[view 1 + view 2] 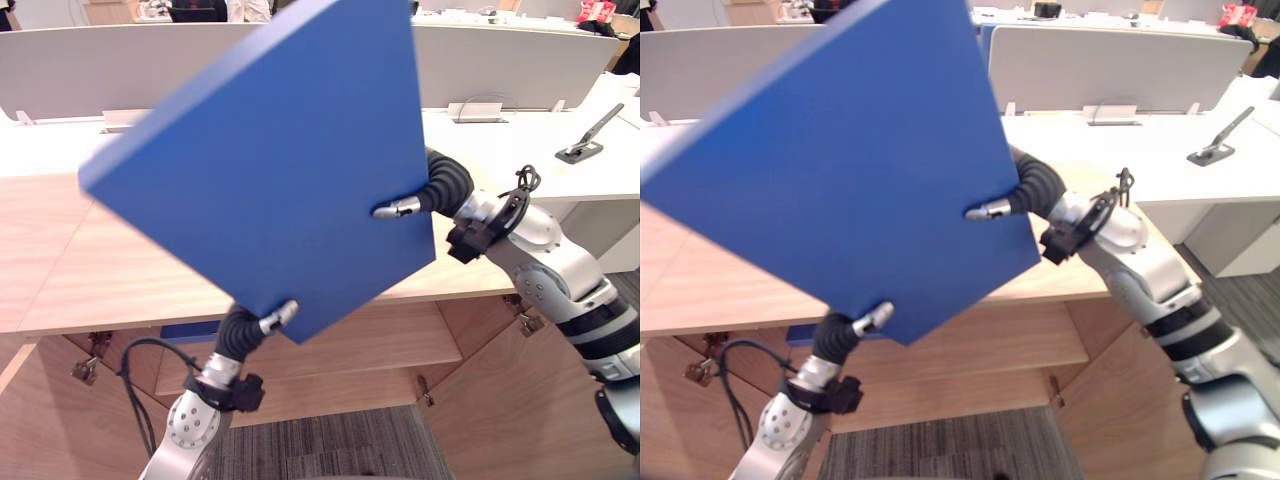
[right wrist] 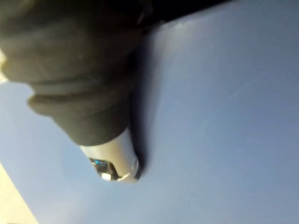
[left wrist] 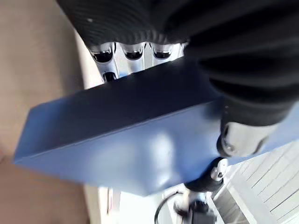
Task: Walk over to the cabinet, pick up the folder, carry it to the office cabinet, place the folder inside the office cabinet, then close the office cabinet door
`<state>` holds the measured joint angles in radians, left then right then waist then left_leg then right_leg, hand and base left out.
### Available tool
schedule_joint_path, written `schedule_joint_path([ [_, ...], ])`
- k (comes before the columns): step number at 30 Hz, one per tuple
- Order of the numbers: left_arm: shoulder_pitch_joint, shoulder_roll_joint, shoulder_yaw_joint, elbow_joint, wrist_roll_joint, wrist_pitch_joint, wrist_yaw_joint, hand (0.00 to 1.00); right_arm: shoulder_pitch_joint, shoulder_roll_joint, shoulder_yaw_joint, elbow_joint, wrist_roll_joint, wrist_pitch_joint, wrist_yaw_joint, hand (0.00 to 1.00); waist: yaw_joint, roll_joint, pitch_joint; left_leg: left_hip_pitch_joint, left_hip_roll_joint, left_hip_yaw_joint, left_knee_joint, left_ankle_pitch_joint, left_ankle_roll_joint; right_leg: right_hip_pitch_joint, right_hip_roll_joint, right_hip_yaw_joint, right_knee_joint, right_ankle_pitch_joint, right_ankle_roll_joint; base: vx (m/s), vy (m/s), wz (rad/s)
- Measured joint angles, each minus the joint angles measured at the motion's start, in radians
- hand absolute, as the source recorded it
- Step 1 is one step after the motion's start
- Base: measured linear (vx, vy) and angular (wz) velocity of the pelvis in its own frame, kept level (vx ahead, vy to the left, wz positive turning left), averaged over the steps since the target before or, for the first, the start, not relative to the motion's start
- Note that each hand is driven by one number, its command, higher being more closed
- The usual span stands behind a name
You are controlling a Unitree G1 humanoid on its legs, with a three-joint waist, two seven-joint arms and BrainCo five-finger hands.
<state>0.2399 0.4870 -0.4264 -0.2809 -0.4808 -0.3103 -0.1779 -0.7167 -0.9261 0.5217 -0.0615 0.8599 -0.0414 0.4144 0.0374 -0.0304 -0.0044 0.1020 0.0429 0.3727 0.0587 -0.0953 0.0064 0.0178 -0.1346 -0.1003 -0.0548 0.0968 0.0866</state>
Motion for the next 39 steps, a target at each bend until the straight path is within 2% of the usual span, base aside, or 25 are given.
schedule_joint_path([
  [2,-0.009,0.076,-0.091,0.08,-0.206,0.079,-0.142,0.0,0.008,-0.002,0.068,-0.011,-0.062,0.001,0.017,1.0,-0.011,0.002,-0.009,0.0,0.0,0.001,0.0,0.0,0.0,0.0,-0.001,0.001,0.0,0.001,0.002,0.0,0.0,0.0],
  [6,-0.046,0.09,-0.186,0.189,-0.389,0.179,-0.282,0.0,0.076,0.008,0.099,-0.018,-0.106,0.004,0.036,1.0,-0.019,0.001,-0.009,0.0,-0.003,0.004,0.002,-0.002,-0.003,-0.004,-0.004,0.003,0.001,0.005,0.006,0.0,0.0,0.0],
  [8,-0.065,0.088,-0.203,0.233,-0.438,0.216,-0.329,0.0,0.106,0.022,0.097,-0.018,-0.14,0.005,0.036,1.0,-0.023,0.002,-0.009,-0.001,-0.003,0.004,0.002,-0.002,-0.004,-0.005,-0.005,0.004,0.001,0.005,0.006,0.0,0.0,0.0],
  [12,-0.1,0.088,-0.224,0.321,-0.439,0.227,-0.389,0.0,0.157,0.059,0.096,-0.018,-0.194,0.004,0.036,1.0,-0.029,0.003,-0.011,-0.016,-0.003,0.004,0.006,-0.002,-0.004,-0.017,-0.005,0.003,-0.002,0.005,0.006,0.0,0.0,0.0],
  [16,-0.103,0.088,-0.227,0.375,-0.431,0.234,-0.42,0.0,0.188,0.09,0.095,-0.018,-0.235,0.004,0.036,1.0,-0.033,0.002,-0.011,-0.022,-0.002,-0.003,0.011,-0.002,-0.003,-0.02,-0.005,0.003,-0.003,0.006,0.006,0.03,-0.018,-0.01],
  [20,-0.122,0.073,-0.245,0.48,-0.34,0.221,-0.426,0.0,0.203,0.13,0.102,-0.019,-0.333,-0.001,0.04,1.0,-0.035,0.002,-0.011,-0.026,-0.002,-0.007,0.012,-0.001,-0.002,-0.019,-0.004,0.002,0.001,0.006,0.006,0.01,-0.007,0.0],
  [21,-0.122,0.049,-0.242,0.553,-0.25,0.211,-0.411,0.0,0.215,0.159,0.107,-0.035,-0.401,-0.012,0.045,1.0,-0.037,0.001,-0.01,-0.026,-0.002,-0.008,0.012,-0.001,-0.002,-0.021,-0.004,0.002,0.004,0.006,0.005,0.0,0.0,0.0],
  [22,-0.122,0.034,-0.235,0.59,-0.21,0.207,-0.402,0.0,0.226,0.168,0.107,-0.054,-0.434,-0.02,0.049,1.0,-0.038,0.0,-0.01,-0.026,-0.002,-0.008,0.012,-0.001,-0.002,-0.022,-0.004,0.002,0.005,0.006,0.005,-0.05,-0.028,0.01],
  [25,-0.115,-0.091,-0.109,0.789,-0.03,0.202,-0.328,0.0,0.289,0.196,0.114,-0.172,-0.628,-0.075,0.053,1.0,-0.038,-0.009,-0.005,-0.028,-0.002,-0.008,0.011,-0.001,-0.002,-0.033,-0.005,0.002,0.01,0.005,0.005,-0.04,-0.017,0.0],
  [27,-0.123,-0.198,0.049,0.958,0.122,0.184,-0.21,0.0,0.326,0.201,0.142,-0.245,-0.83,-0.128,0.041,1.0,-0.039,-0.021,-0.006,-0.028,-0.003,-0.007,0.012,-0.001,-0.002,-0.034,-0.006,0.002,0.013,0.005,0.005,-0.02,-0.01,-0.01],
  [28,-0.136,-0.251,0.164,1.09,0.199,0.174,-0.127,0.0,0.367,0.202,0.149,-0.264,-0.907,-0.157,0.013,1.0,-0.04,-0.032,-0.009,-0.028,-0.003,-0.006,0.012,-0.001,-0.002,-0.035,-0.007,0.002,0.013,0.005,0.005,0.0,0.0,0.0],
  [33,-0.139,-0.288,0.399,1.353,0.344,0.174,0.045,0.0,0.406,0.16,0.247,-0.253,-1.021,-0.197,-0.055,1.0,-0.054,-0.056,-0.008,-0.03,-0.004,-0.004,0.011,-0.001,-0.002,-0.041,-0.009,0.003,0.014,0.005,0.006,0.0,0.0,0.0],
  [35,-0.135,-0.279,0.439,1.378,0.391,0.174,0.081,0.0,0.406,0.114,0.269,-0.251,-1.054,-0.21,-0.062,1.0,-0.051,-0.058,-0.008,-0.029,-0.004,-0.002,0.012,-0.002,-0.003,-0.04,-0.009,0.004,0.014,0.006,0.006,0.0,0.0,0.0],
  [39,-0.112,-0.279,0.514,1.42,0.435,0.178,0.105,0.0,0.406,0.002,0.337,-0.251,-1.095,-0.236,-0.061,1.0,-0.05,-0.062,-0.007,-0.029,-0.003,-0.001,0.014,-0.003,-0.005,-0.041,-0.006,0.007,0.012,0.006,0.006,0.0,0.0,0.0],
])
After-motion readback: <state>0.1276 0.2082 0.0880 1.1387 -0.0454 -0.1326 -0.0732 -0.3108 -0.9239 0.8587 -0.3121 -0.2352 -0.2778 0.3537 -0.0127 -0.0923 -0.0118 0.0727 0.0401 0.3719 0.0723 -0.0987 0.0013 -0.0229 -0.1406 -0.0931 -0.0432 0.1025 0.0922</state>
